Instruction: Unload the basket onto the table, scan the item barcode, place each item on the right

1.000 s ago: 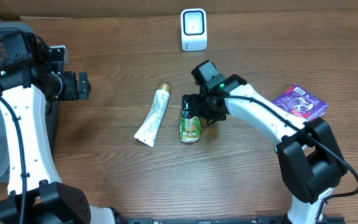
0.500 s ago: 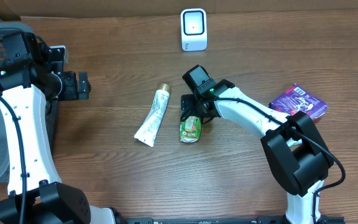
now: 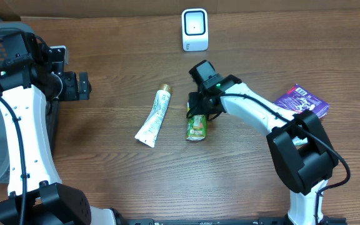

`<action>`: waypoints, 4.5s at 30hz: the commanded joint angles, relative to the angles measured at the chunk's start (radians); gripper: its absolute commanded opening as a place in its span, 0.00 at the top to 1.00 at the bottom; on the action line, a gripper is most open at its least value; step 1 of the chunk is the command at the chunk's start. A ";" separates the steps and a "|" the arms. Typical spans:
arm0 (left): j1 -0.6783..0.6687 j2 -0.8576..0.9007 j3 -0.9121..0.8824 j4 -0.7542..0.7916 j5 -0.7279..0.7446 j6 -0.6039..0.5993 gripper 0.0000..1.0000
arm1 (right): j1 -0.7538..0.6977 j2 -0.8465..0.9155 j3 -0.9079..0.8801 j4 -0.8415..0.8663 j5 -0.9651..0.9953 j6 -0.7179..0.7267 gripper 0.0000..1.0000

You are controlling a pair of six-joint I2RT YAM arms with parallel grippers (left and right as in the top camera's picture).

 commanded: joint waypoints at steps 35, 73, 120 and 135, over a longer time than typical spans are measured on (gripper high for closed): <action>0.004 -0.011 -0.005 0.000 0.003 0.026 0.00 | -0.055 0.018 0.178 -0.161 -0.020 -0.206 0.23; 0.004 -0.011 -0.005 0.000 0.003 0.026 0.01 | -0.170 -0.021 -0.032 -0.068 -0.448 0.044 0.81; 0.004 -0.011 -0.005 0.000 0.003 0.026 0.01 | -0.109 -0.136 0.669 -0.249 0.520 -0.168 0.96; 0.004 -0.011 -0.005 0.000 0.003 0.026 0.00 | 0.008 0.362 0.773 0.663 1.004 -1.162 0.96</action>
